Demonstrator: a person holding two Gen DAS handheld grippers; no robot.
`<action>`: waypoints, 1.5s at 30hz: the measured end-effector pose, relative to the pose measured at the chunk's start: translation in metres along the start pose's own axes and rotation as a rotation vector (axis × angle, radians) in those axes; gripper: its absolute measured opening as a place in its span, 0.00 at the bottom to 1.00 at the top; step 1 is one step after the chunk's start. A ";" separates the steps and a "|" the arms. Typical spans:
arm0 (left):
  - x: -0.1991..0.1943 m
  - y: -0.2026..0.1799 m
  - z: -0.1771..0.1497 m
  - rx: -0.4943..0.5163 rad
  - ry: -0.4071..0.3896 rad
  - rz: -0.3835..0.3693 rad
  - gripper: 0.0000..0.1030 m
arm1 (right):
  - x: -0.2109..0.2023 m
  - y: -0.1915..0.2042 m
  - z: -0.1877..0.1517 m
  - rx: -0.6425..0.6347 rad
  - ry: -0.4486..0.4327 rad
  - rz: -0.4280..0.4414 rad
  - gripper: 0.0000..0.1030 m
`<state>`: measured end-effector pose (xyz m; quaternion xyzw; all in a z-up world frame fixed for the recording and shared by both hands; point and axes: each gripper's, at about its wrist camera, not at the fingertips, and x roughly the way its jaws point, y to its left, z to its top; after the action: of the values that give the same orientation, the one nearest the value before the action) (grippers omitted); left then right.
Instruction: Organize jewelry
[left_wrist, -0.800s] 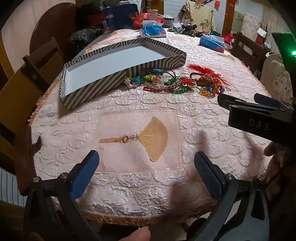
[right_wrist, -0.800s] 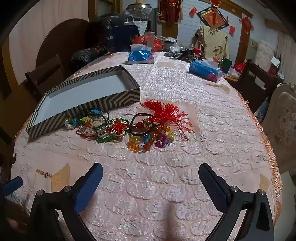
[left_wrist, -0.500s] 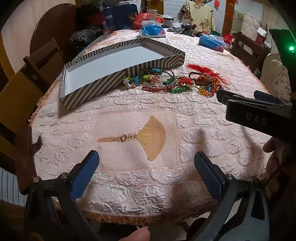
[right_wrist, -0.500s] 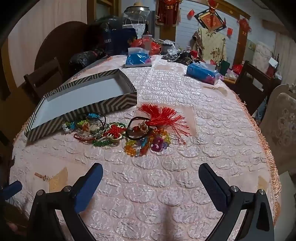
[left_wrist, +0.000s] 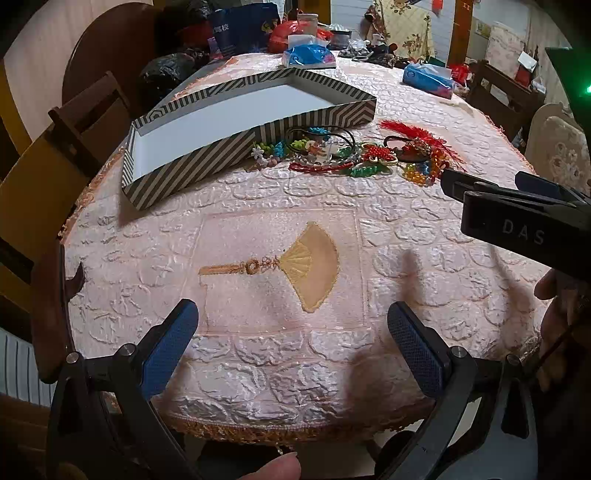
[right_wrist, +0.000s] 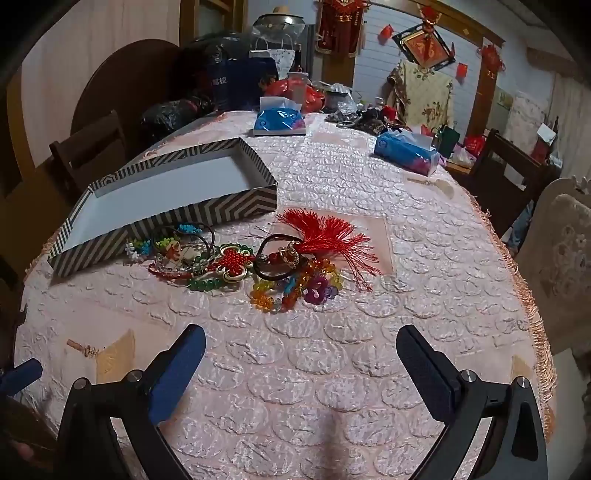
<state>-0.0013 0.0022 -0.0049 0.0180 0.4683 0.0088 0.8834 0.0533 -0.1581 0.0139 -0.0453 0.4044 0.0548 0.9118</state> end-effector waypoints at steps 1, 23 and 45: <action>0.000 0.000 0.000 -0.001 0.000 0.000 1.00 | 0.000 0.000 0.000 -0.001 0.000 -0.001 1.00; 0.008 0.000 -0.003 -0.010 0.023 0.007 1.00 | 0.000 0.002 0.001 -0.004 -0.001 -0.004 1.00; 0.015 0.003 -0.005 -0.024 0.044 0.008 1.00 | -0.002 0.003 0.000 -0.011 -0.003 0.030 1.00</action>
<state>0.0034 0.0055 -0.0199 0.0093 0.4874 0.0185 0.8729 0.0514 -0.1551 0.0155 -0.0441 0.4032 0.0708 0.9113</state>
